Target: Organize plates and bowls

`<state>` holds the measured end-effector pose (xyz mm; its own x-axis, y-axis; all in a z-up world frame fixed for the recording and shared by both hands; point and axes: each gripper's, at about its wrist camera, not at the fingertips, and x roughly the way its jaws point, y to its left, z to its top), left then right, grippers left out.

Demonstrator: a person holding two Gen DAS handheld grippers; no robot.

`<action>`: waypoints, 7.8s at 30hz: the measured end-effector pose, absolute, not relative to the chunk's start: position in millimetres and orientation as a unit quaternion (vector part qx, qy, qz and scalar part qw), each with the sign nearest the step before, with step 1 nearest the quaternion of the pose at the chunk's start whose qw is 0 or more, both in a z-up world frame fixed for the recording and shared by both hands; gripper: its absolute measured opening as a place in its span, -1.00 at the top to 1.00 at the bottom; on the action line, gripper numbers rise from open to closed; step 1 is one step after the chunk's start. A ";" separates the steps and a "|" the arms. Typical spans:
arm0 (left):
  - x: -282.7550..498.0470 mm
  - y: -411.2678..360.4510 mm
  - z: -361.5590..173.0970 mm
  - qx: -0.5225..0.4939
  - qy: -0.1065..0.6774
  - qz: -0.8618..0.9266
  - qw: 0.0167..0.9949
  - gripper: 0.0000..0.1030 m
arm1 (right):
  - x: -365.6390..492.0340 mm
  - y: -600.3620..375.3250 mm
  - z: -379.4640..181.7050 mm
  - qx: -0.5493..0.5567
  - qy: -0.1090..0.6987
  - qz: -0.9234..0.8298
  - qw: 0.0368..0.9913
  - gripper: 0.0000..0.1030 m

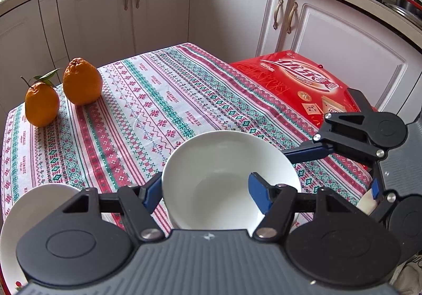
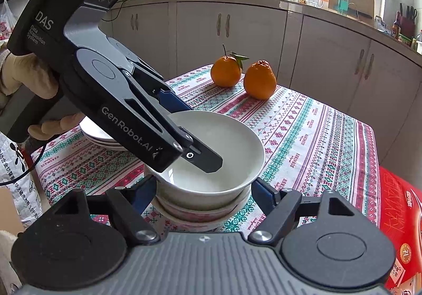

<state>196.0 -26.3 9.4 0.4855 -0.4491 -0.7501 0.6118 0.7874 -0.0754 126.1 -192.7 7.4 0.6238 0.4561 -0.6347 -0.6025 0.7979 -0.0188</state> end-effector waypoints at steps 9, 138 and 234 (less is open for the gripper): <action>198.1 -24.7 2.3 0.098 0.410 -0.308 0.853 -0.36 | 127.6 -192.8 4.7 -0.112 0.319 0.296 0.893 -0.66; 167.3 105.5 12.9 0.261 0.329 -0.393 0.818 -0.56 | 190.1 -60.2 28.5 -0.356 0.303 0.513 0.720 -0.64; 8.0 64.8 45.2 0.020 0.243 0.078 0.967 -0.99 | 48.3 -113.0 51.3 -0.104 0.274 0.113 0.950 -1.00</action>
